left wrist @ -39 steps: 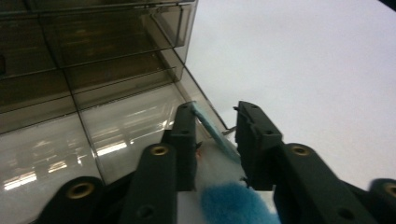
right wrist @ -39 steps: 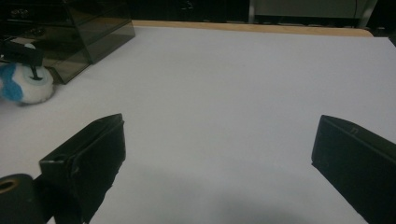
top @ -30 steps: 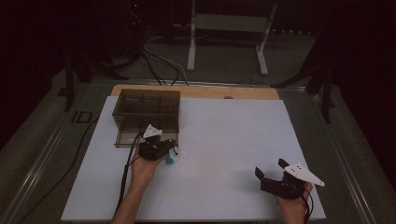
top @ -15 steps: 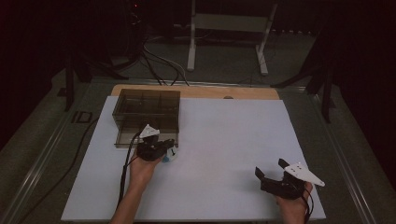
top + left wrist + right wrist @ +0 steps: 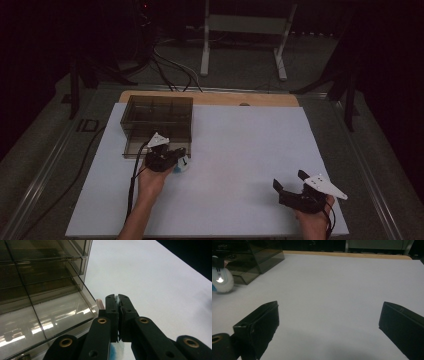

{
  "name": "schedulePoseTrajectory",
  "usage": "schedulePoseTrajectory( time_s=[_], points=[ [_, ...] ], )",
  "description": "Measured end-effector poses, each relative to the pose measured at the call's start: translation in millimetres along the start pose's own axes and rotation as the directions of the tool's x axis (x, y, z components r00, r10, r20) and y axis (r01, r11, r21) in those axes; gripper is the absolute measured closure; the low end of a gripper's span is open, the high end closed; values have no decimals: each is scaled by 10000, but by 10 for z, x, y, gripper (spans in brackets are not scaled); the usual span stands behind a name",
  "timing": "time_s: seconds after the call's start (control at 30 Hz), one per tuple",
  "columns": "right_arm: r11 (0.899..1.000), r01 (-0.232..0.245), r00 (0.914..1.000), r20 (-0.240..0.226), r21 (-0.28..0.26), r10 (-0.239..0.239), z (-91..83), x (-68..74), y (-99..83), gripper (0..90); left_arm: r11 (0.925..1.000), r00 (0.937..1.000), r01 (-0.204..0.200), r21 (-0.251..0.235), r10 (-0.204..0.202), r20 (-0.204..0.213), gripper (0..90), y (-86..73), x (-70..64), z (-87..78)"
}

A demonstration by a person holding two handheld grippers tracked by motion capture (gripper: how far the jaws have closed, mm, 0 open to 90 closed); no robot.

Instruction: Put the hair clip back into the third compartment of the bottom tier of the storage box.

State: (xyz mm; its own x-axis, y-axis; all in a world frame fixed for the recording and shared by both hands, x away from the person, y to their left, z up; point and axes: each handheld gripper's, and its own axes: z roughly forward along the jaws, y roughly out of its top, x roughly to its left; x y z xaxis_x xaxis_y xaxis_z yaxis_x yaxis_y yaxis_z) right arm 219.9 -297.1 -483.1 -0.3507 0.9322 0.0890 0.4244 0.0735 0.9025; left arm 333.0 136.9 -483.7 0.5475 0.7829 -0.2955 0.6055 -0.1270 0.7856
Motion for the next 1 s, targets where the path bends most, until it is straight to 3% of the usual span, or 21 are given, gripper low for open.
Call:
schedulePoseTrajectory(
  time_s=[1.0],
  points=[
    [10000,3,10000,-16,21,-3,5,4,0,29,9996,10000,-70,-273,69,-50,896,136,-37,-39]
  ],
)
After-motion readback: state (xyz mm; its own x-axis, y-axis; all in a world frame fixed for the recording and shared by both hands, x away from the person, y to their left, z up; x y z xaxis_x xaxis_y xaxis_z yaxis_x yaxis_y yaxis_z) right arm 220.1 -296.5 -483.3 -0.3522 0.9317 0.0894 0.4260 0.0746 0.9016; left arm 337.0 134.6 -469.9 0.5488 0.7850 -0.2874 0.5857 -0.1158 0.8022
